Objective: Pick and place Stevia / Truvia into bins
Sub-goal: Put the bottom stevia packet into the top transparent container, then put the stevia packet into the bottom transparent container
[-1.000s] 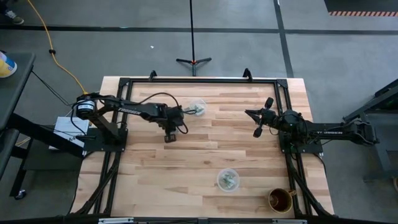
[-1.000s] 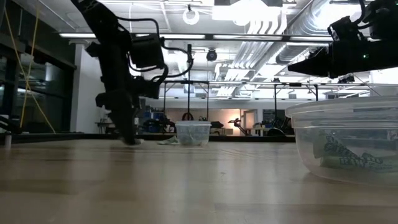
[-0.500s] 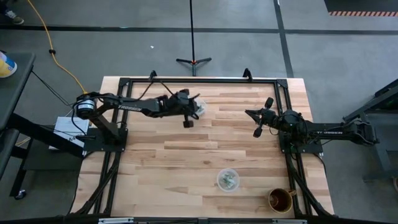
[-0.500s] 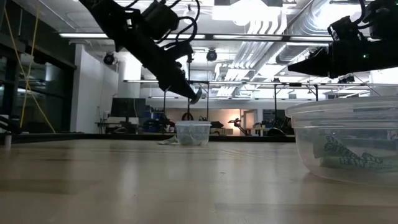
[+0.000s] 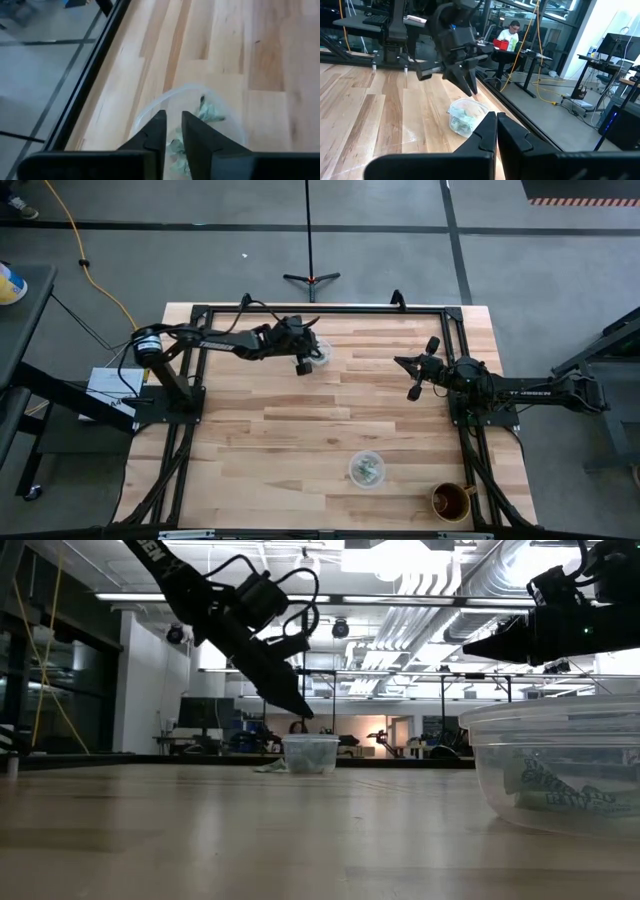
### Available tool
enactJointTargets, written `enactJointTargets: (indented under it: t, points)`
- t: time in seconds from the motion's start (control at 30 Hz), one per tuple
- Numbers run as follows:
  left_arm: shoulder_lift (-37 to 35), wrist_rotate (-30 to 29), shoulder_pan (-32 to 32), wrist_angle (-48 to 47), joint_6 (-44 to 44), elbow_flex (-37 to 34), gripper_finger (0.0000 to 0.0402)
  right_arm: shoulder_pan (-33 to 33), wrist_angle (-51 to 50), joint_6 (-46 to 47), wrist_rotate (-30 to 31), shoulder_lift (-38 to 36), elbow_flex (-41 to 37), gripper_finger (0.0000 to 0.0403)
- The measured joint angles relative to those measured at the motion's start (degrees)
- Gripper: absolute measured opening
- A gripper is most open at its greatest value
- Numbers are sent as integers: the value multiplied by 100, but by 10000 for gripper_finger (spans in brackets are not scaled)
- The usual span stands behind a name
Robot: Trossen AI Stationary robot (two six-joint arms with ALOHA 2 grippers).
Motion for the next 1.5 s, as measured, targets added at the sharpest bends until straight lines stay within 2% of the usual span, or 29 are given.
enactJointTargets:
  t: [0.13,0.27,0.4,0.67,0.77,0.9,1.1,1.23,1.33,1.5]
  points:
    - [48,-144,-6,-10,30,0,120,-2,0,-2,0,-1,0,1]
    - [-27,-744,-8,-224,-28,-2,145,-1,0,-2,2,-2,0,4]
    - [-68,-1088,60,-513,-615,4,173,0,-6,-2,0,-2,0,3]
    - [-68,-663,223,-1761,-1615,0,253,-2,-18,-2,24,-2,0,5]
    - [-68,-562,217,-1756,-1624,0,279,0,-28,-4,59,-2,0,2]
    - [-68,-527,206,-1255,-1465,2,302,-1,-44,-4,180,-2,0,3]
    - [-68,-542,216,-1009,-1302,2,317,0,-87,-4,177,-1,0,5]
    - [-68,-553,216,-1160,-1303,2,312,-1,-106,-4,177,-2,0,1]
    - [-68,-400,196,-934,-1276,9,306,0,-114,-4,214,0,0,3]
    - [-68,-270,169,-955,-1027,287,305,-1,-127,-4,321,-1,0,3]
